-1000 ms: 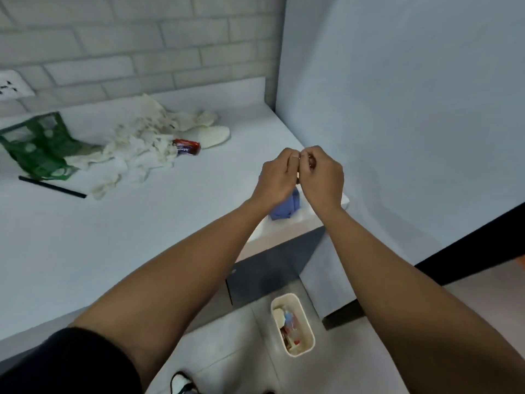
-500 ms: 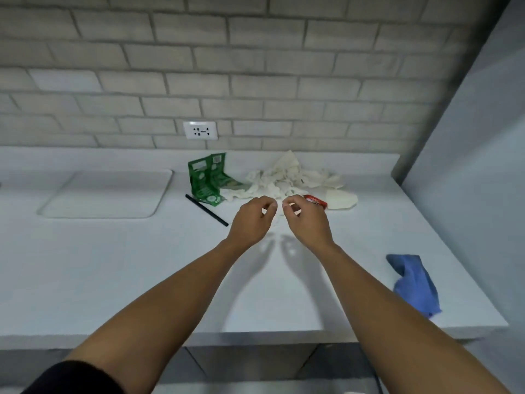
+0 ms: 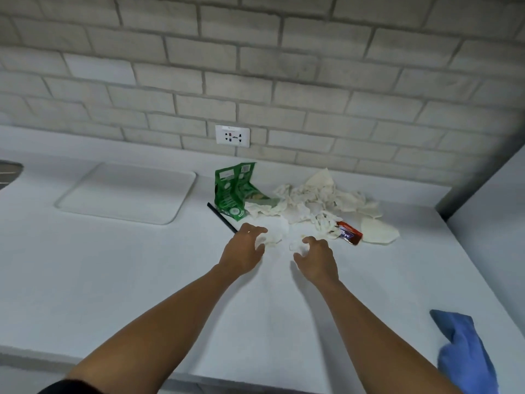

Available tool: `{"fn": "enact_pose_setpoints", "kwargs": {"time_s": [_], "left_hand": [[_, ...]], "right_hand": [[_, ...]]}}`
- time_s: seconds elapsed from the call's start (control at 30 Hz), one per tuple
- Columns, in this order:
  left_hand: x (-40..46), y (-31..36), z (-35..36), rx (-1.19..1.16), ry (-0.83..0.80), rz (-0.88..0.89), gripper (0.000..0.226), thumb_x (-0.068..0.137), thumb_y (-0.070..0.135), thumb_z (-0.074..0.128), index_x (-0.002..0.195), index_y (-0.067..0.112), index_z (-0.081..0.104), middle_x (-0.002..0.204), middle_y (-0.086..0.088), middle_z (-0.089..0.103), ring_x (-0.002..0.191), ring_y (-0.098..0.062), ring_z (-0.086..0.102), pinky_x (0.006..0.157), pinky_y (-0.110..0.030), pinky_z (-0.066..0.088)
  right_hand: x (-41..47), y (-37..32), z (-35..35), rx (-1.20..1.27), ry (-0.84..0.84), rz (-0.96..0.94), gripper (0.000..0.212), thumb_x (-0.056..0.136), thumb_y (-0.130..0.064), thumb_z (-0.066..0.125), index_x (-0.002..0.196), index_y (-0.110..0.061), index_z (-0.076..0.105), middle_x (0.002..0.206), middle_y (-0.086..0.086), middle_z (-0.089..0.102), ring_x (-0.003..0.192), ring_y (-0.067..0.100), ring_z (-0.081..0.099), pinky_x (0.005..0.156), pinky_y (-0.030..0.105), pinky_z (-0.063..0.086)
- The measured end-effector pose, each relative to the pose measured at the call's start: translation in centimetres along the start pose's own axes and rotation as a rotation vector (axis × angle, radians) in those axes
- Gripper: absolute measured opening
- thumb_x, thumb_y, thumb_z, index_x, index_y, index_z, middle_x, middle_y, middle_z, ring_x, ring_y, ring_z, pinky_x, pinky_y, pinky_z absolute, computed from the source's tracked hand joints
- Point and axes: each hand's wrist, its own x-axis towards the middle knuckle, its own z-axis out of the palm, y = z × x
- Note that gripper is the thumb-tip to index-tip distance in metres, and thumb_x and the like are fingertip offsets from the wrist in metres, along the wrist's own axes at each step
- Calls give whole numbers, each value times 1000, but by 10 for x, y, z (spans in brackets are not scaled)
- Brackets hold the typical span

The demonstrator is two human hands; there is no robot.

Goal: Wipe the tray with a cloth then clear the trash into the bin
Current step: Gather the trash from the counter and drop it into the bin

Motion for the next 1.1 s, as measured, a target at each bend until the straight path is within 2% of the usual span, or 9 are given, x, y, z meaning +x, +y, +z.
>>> {"fn": "enact_pose_setpoints", "kwargs": {"time_s": [0.1,0.3,0.4,0.5,0.53,0.63,0.8,0.93,1.1], "left_hand": [[8,8,18,113,-66,-22,51,96,30,56,146,33,44,149,-1,38,130,-24,46,97,-40,51],[35,23,40,260,-201,-151,55,96,22,50,147,38,37,157,-3,22,133,-31,38,100,-45,49],[44,27,53,321,-224,-196,49,94,15,44,138,36,46,144,-5,36,124,-32,43,94,-42,50],[51,28,63,353,-181,-209,44,94,8,44,131,28,58,121,-6,50,116,-28,47,89,-38,52],[53,29,66,357,-165,-209,42,93,5,45,128,24,60,118,-6,51,113,-28,49,88,-38,53],[60,35,69,350,-144,-207,34,88,-1,47,113,14,65,113,-8,55,106,-28,56,86,-39,54],[67,53,71,260,-120,-220,29,84,0,48,99,15,67,109,-7,59,99,-27,60,82,-32,52],[69,74,73,193,-114,-167,26,82,1,52,94,18,68,105,-3,62,98,-23,61,76,-25,47],[59,101,81,189,-122,9,27,84,4,60,105,18,70,112,-4,56,99,-23,61,78,-24,46]], "right_hand": [[19,9,-1,-31,-25,29,57,87,-38,64,139,-26,42,137,9,38,126,31,41,89,40,48],[53,13,-7,-76,-83,-23,69,84,-47,64,144,-28,35,143,8,32,130,32,35,92,41,46],[63,16,-2,-100,-153,-70,67,84,-48,63,144,-31,37,144,6,33,130,31,35,93,39,45],[64,19,7,-204,-161,-181,42,91,-34,58,133,-32,54,131,3,47,122,27,41,91,36,49],[64,21,10,-231,-144,-214,35,93,-25,56,126,-32,60,125,2,50,119,25,43,89,35,50],[66,26,11,-254,-128,-264,35,89,-2,55,110,-27,67,113,1,55,110,20,50,79,31,50],[73,40,2,-214,-166,-287,32,84,2,56,102,-21,71,109,2,62,100,20,62,75,23,46],[65,50,-9,-127,-133,-227,29,83,1,58,95,-20,72,105,2,68,95,19,64,69,20,42],[34,69,-19,33,-43,-52,30,84,1,58,95,-21,74,101,1,71,91,18,67,69,19,47]]}}
